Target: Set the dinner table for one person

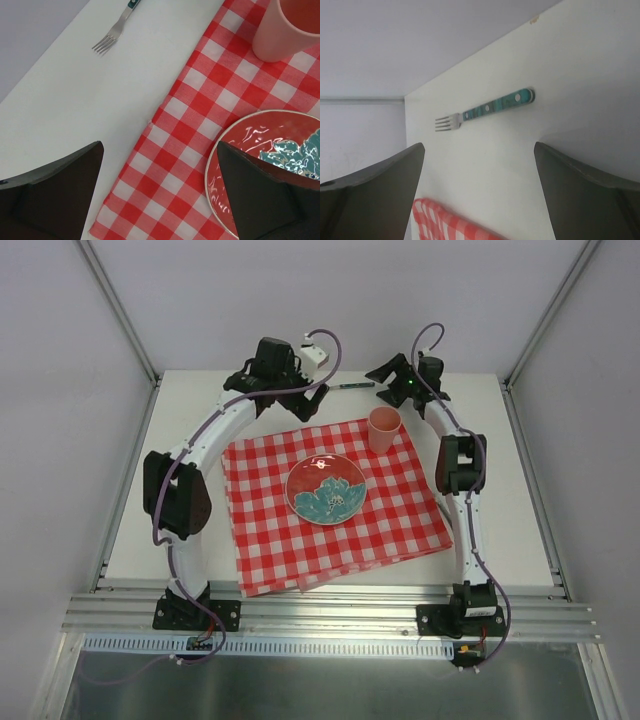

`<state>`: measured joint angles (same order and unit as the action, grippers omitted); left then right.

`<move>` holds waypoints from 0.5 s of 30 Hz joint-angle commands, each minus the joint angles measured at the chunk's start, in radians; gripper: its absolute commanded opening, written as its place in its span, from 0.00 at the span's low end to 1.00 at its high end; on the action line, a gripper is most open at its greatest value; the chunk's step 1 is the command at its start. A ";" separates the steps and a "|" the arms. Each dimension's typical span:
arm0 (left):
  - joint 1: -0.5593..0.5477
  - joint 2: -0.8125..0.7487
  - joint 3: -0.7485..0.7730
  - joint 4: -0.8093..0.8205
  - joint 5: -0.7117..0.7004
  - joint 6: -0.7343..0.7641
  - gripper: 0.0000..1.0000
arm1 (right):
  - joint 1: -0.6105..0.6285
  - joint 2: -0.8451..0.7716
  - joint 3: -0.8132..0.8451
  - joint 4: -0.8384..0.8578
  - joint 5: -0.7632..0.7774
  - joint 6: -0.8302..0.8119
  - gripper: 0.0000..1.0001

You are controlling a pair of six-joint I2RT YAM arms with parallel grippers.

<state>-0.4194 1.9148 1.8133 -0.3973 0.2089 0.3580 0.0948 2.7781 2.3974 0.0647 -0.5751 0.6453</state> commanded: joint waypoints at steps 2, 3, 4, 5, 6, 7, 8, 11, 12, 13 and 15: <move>-0.012 0.069 0.099 -0.097 -0.048 0.003 0.99 | 0.032 0.081 0.063 0.032 0.155 0.099 0.97; -0.018 0.078 0.122 -0.100 -0.055 0.010 0.99 | 0.042 0.095 0.081 0.035 0.165 0.099 0.97; -0.025 0.087 0.130 -0.100 -0.057 0.019 0.99 | 0.045 0.101 0.092 0.047 0.188 0.099 0.97; -0.041 0.087 0.135 -0.101 -0.055 0.024 0.99 | 0.049 0.101 0.091 0.066 0.205 0.100 0.97; -0.047 0.086 0.136 -0.109 -0.046 0.035 0.99 | 0.054 0.103 0.089 0.110 0.237 0.085 0.97; -0.054 0.081 0.130 -0.110 -0.034 0.035 0.99 | 0.059 0.104 0.089 0.130 0.257 0.076 0.97; -0.061 0.076 0.124 -0.110 -0.028 0.057 0.99 | 0.059 0.110 0.115 0.142 0.276 0.074 0.97; -0.073 0.075 0.112 -0.114 -0.039 0.065 0.99 | 0.062 0.126 0.140 0.184 0.313 0.045 0.97; -0.074 0.076 0.112 -0.115 -0.052 0.065 0.99 | 0.060 0.123 0.138 0.193 0.316 0.045 0.97; -0.075 0.082 0.110 -0.115 -0.062 0.068 0.99 | 0.060 0.115 0.138 0.205 0.325 0.047 0.97; -0.074 0.087 0.110 -0.117 -0.072 0.068 0.99 | 0.056 0.107 0.140 0.230 0.334 0.037 0.97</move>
<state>-0.4984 2.0106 1.9026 -0.5037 0.1696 0.4061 0.1574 2.8761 2.5019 0.2382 -0.3099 0.7074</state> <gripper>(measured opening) 0.990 0.969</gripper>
